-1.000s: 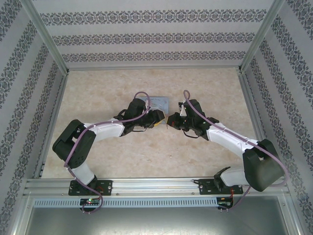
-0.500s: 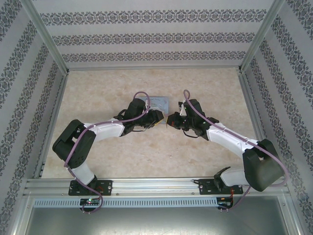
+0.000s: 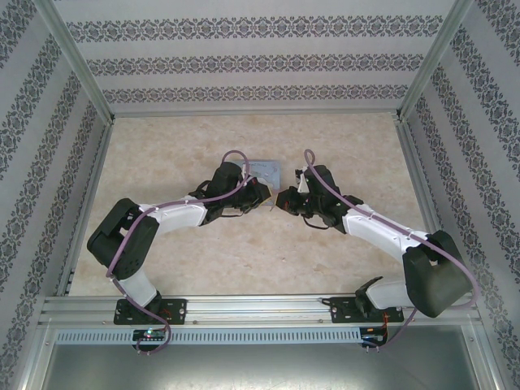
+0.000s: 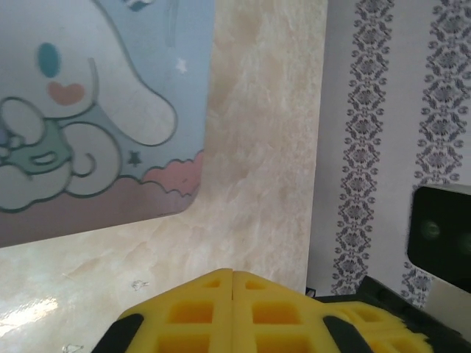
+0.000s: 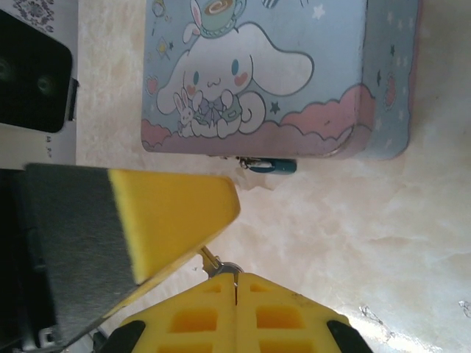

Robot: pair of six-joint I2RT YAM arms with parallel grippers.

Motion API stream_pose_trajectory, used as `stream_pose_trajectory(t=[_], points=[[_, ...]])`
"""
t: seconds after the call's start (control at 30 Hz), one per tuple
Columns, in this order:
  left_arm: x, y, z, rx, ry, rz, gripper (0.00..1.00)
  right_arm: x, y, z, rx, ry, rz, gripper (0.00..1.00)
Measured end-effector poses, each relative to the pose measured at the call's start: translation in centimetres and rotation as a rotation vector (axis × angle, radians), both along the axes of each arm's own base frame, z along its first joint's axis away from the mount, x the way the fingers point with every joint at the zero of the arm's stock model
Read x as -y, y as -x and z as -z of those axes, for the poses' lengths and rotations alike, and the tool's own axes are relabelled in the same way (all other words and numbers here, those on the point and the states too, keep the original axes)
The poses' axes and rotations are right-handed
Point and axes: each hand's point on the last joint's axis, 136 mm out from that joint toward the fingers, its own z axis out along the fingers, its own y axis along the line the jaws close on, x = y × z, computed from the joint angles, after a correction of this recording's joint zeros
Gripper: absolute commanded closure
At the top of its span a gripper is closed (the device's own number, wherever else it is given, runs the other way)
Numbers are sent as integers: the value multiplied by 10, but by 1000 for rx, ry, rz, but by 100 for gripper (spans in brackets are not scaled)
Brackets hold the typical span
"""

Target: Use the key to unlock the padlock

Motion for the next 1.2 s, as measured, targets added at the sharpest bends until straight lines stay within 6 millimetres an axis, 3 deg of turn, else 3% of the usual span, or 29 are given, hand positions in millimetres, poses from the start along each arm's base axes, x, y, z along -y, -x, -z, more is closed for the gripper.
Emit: stream_pose_trajectory(t=[0.03, 0.13, 0.2, 0.37, 0.47, 0.63, 0.87, 1.2], points=[[1, 0, -1, 3, 0, 1, 100, 0, 0, 0, -1, -1, -1, 98], [1, -1, -2, 15, -6, 4, 100, 1, 0, 0, -1, -2, 2, 67], [1, -1, -2, 33, -21, 17, 100, 5, -1, -1, 1, -6, 9, 52], [-5, -6, -11, 130, -78, 62, 100, 36, -13, -15, 32, -40, 89, 29], [-13, -12, -26, 207, -86, 75, 100, 51, -22, -30, 64, -75, 131, 2], [-26, -26, -54, 301, -53, 68, 100, 56, -29, -43, 92, -113, 160, 2], [-29, -39, -84, 388, 33, 54, 100, 41, -51, -69, 147, -266, 165, 6], [-24, -48, -127, 436, 212, -1, 100, 12, -66, -107, 250, -426, 108, 47]])
